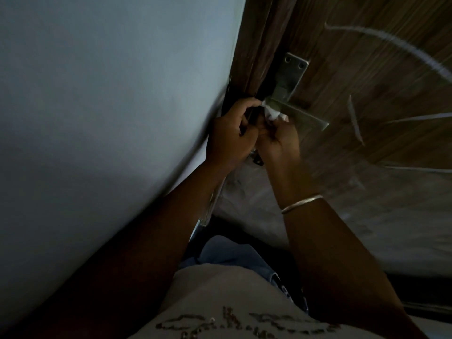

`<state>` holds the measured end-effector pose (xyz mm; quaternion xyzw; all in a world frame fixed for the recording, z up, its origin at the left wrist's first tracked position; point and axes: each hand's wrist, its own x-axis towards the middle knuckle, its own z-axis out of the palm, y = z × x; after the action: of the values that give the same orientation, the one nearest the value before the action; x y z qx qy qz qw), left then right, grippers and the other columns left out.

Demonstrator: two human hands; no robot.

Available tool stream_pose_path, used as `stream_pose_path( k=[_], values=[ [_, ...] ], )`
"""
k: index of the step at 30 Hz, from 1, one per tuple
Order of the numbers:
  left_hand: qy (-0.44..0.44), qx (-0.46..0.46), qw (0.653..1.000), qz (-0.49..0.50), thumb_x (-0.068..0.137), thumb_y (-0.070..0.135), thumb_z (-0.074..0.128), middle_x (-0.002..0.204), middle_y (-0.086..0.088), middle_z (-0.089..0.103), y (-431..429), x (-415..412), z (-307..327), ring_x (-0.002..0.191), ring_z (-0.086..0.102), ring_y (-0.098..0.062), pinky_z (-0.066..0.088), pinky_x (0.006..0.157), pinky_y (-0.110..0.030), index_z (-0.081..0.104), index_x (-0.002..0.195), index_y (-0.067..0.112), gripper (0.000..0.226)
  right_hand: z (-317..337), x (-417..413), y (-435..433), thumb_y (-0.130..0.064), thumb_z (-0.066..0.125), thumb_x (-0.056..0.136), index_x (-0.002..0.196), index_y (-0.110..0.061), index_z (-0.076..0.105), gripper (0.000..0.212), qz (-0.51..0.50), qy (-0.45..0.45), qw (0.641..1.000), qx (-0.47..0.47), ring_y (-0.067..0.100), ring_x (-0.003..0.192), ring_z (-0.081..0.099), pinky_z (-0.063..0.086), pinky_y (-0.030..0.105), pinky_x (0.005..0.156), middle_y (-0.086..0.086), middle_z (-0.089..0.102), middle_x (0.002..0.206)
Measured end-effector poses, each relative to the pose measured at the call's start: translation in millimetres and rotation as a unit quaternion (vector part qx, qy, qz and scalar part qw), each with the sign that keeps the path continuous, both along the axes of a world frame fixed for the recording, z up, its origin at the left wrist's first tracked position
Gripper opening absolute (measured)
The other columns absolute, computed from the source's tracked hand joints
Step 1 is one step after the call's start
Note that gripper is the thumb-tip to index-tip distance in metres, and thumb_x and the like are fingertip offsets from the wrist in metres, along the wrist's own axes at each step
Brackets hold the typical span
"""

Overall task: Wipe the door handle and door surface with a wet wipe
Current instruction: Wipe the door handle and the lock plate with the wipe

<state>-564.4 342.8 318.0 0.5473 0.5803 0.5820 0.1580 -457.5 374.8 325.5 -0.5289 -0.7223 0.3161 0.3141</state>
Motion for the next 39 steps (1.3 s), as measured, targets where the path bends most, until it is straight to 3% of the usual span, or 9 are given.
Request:
stream_pose_path(
  k=[2, 5, 9, 11, 14, 16, 21, 24, 39],
  values=[
    [-0.003, -0.001, 1.0, -0.006, 0.08, 0.007, 0.056, 0.081, -0.009, 0.066, -1, 0, -1, 0.065, 0.058, -0.015, 0.053, 0.064, -0.03, 0.058, 0.118, 0.014, 0.038, 1, -2, 3, -0.013, 0.041, 0.096, 0.122, 0.0, 0.054, 0.032, -0.045, 0.113, 0.992, -0.028, 0.017, 0.099, 0.057, 0.047, 0.036, 0.087, 0.016, 0.059, 0.111],
    [-0.009, 0.008, 1.0, -0.016, 0.081, 0.009, 0.054, 0.106, -0.007, 0.068, -1, -1, -1, 0.083, 0.063, -0.014, 0.053, 0.076, -0.024, 0.057, 0.12, 0.01, 0.039, 4, -15, -3, -0.002, 0.035, 0.098, 0.129, 0.002, 0.045, 0.033, -0.097, 0.496, 0.823, -0.259, 0.021, 0.095, 0.06, 0.055, 0.031, 0.076, 0.017, 0.059, 0.106],
    [-0.003, 0.01, 1.0, -0.01, 0.079, -0.003, 0.056, 0.101, -0.003, 0.066, -1, -5, -4, 0.072, 0.056, 0.001, 0.044, 0.068, -0.005, 0.057, 0.119, 0.006, 0.041, 15, -9, -3, -0.027, 0.042, 0.098, 0.108, 0.001, 0.061, 0.035, -0.036, 0.072, 0.994, -0.072, 0.008, 0.078, 0.052, 0.046, 0.032, 0.081, 0.008, 0.06, 0.094],
    [0.001, 0.012, 1.0, -0.015, 0.078, -0.004, 0.055, 0.097, 0.004, 0.061, -4, -4, -5, 0.067, 0.053, 0.004, 0.041, 0.067, -0.002, 0.057, 0.119, 0.006, 0.042, 7, -3, 4, -0.036, 0.041, 0.098, 0.105, 0.0, 0.061, 0.042, -0.033, 0.147, 0.985, -0.08, 0.009, 0.077, 0.053, 0.046, 0.027, 0.08, 0.004, 0.06, 0.089],
    [0.006, 0.012, 1.0, -0.018, 0.078, 0.001, 0.054, 0.094, 0.006, 0.059, -6, -3, -6, 0.069, 0.053, -0.001, 0.043, 0.067, -0.006, 0.057, 0.12, 0.007, 0.042, 12, -7, -9, -0.005, 0.039, 0.097, 0.115, -0.001, 0.052, 0.023, -0.087, 0.644, 0.694, -0.31, 0.021, 0.088, 0.064, 0.055, 0.029, 0.077, 0.015, 0.062, 0.092],
    [0.007, 0.001, 1.0, -0.021, 0.079, 0.006, 0.054, 0.087, 0.003, 0.062, -8, -2, -5, 0.067, 0.056, -0.01, 0.048, 0.064, -0.016, 0.056, 0.12, 0.01, 0.042, 2, -2, -12, 0.005, 0.038, 0.093, 0.108, -0.001, 0.056, 0.025, -0.11, 0.687, 0.635, -0.336, 0.024, 0.079, 0.069, 0.059, 0.031, 0.064, 0.017, 0.067, 0.088],
    [-0.014, -0.029, 0.999, -0.031, 0.08, 0.005, 0.056, 0.065, -0.014, 0.056, -8, 1, -10, 0.059, 0.054, -0.025, 0.048, 0.058, -0.04, 0.052, 0.118, 0.01, 0.039, -14, 8, -15, 0.004, 0.05, 0.09, 0.089, -0.022, 0.053, 0.026, -0.188, 0.422, 0.884, -0.063, 0.004, 0.07, 0.066, 0.056, 0.026, 0.061, -0.003, 0.063, 0.084],
    [-0.03, -0.052, 0.998, -0.032, 0.079, 0.004, 0.059, 0.067, -0.011, 0.055, -7, -4, -13, 0.058, 0.054, -0.019, 0.045, 0.055, -0.034, 0.05, 0.113, 0.01, 0.035, -25, 11, -6, 0.002, 0.059, 0.086, 0.081, -0.02, 0.052, 0.024, -0.18, 0.255, 0.937, 0.157, 0.0, 0.072, 0.061, 0.053, 0.021, 0.067, -0.009, 0.059, 0.082],
    [-0.068, -0.034, 0.996, -0.04, 0.081, 0.005, 0.06, 0.078, -0.013, 0.062, 1, 5, -46, 0.066, 0.058, -0.016, 0.046, 0.058, -0.019, 0.048, 0.101, 0.019, 0.027, -44, 15, 33, -0.009, 0.053, 0.093, 0.115, 0.003, 0.061, 0.026, 0.086, -0.2, 0.822, 0.526, 0.039, 0.113, 0.052, 0.05, 0.033, 0.093, 0.029, 0.057, 0.121]
  ],
)
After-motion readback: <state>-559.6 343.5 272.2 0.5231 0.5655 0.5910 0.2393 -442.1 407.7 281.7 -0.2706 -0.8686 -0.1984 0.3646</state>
